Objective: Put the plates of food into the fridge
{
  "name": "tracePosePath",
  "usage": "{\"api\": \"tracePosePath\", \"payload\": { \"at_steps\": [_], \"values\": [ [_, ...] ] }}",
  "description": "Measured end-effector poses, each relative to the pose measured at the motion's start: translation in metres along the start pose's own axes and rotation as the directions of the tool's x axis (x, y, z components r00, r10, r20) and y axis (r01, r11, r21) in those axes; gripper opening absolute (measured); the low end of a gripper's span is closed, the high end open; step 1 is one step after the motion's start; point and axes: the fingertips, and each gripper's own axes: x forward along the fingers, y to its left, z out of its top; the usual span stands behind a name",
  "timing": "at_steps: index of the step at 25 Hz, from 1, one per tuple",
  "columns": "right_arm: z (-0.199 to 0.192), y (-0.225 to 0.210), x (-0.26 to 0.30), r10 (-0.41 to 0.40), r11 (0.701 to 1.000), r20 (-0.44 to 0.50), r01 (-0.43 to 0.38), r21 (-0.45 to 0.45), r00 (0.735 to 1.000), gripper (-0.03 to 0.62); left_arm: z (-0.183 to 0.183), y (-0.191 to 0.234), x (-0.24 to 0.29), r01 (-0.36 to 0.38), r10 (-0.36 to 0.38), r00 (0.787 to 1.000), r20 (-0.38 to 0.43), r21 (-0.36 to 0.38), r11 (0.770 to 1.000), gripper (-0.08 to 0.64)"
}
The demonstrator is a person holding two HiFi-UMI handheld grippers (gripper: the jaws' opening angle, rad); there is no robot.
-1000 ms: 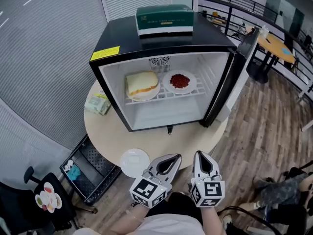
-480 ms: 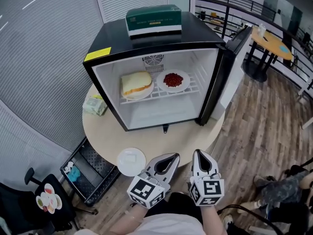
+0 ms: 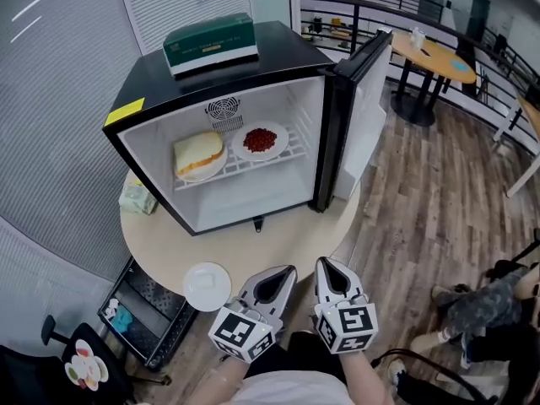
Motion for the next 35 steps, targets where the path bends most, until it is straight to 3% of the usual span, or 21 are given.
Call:
{"api": "tracePosePath", "payload": {
  "at_steps": [6, 17, 23, 35],
  "values": [
    [-0.012, -0.001, -0.006, 0.028, 0.999, -0.031, -0.027, 0.034, 0.999, 0.008, -0.014, -0.006, -0.003, -0.016, 0.016, 0.999, -0.035, -0.02, 1.0, 0.003],
    [-0.047, 0.008, -0.003, 0.009, 0.992, -0.115, 0.006, 0.127, 0.993, 0.008, -0.026, 0.002, -0.035, -0.078, 0.077, 0.996, -0.054, -0.025, 0.997, 0.005],
    [-0.05, 0.039, 0.001, 0.018, 0.985, -0.097, -0.001, 0.172, 0.995, 0.008, -0.026, 0.026, -0.069, -0.103, 0.1, 0.993, -0.068, -0.043, 0.994, 0.003],
    [-0.092, 0.132, 0.012, 0.056, 0.955, -0.182, 0.001, 0.297, 0.982, 0.008, -0.025, 0.097, -0.163, -0.165, 0.159, 0.982, -0.101, -0.057, 0.985, 0.005]
  ]
}}
